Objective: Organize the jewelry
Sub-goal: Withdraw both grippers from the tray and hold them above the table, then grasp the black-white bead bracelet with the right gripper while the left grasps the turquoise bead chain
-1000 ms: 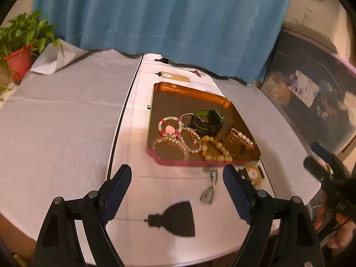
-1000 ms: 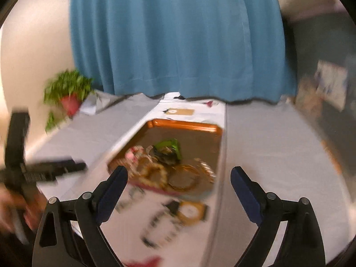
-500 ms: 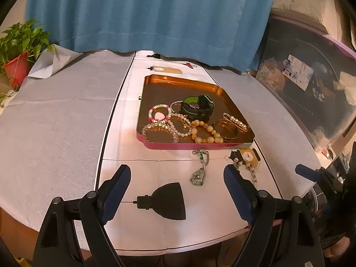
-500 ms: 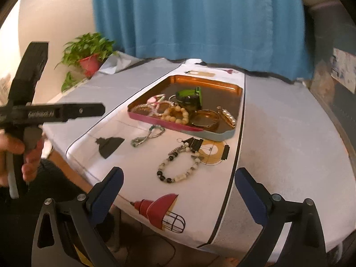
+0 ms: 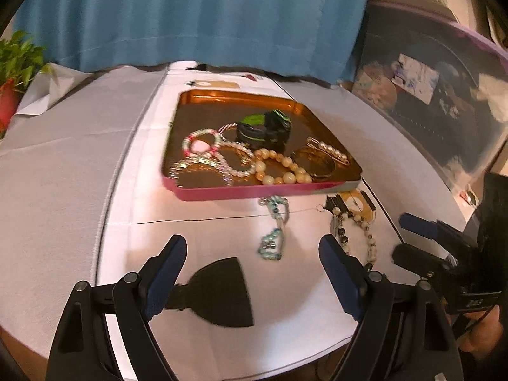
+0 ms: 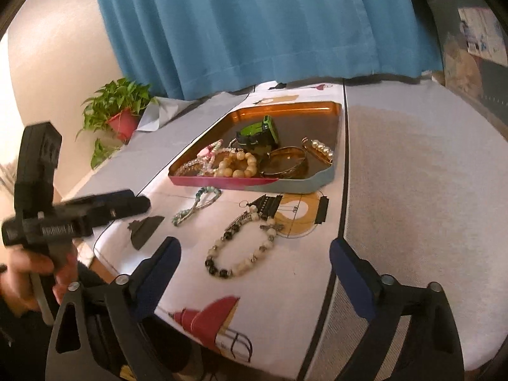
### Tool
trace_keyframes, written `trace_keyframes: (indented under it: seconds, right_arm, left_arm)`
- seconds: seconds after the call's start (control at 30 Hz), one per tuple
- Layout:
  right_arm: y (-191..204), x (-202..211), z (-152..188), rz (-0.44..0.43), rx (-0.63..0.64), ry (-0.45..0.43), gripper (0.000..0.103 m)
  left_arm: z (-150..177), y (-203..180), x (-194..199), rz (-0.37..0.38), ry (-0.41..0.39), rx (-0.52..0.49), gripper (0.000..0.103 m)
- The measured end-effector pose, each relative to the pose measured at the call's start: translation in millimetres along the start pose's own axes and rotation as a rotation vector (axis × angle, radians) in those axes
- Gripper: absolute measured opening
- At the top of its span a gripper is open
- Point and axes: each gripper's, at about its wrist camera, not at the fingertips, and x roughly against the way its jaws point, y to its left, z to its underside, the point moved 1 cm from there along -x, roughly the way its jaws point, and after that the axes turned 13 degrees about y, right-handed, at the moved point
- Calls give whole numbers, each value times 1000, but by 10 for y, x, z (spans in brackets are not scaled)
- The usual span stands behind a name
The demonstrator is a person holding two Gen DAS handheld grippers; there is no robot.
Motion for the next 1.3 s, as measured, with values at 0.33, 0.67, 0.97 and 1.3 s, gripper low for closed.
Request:
trace_keyframes:
  seconds: [0.33,0.67,0.97,1.3]
  right_arm:
    - [115,-270,-21,131,85,15,33]
    - [249,-306,26,224,183,15,25]
    - [186,-149,102,239,152,30,8]
    - [236,-60,147,249,157,24,9]
  left_arm:
    - [-176,-264,-401,12,33,-82,36]
    - [-117,-93,-393,103,20,-52,5]
    - [191,78,-141,158,54,36,3]
    - [180,-39,-166,41,43,-45,14]
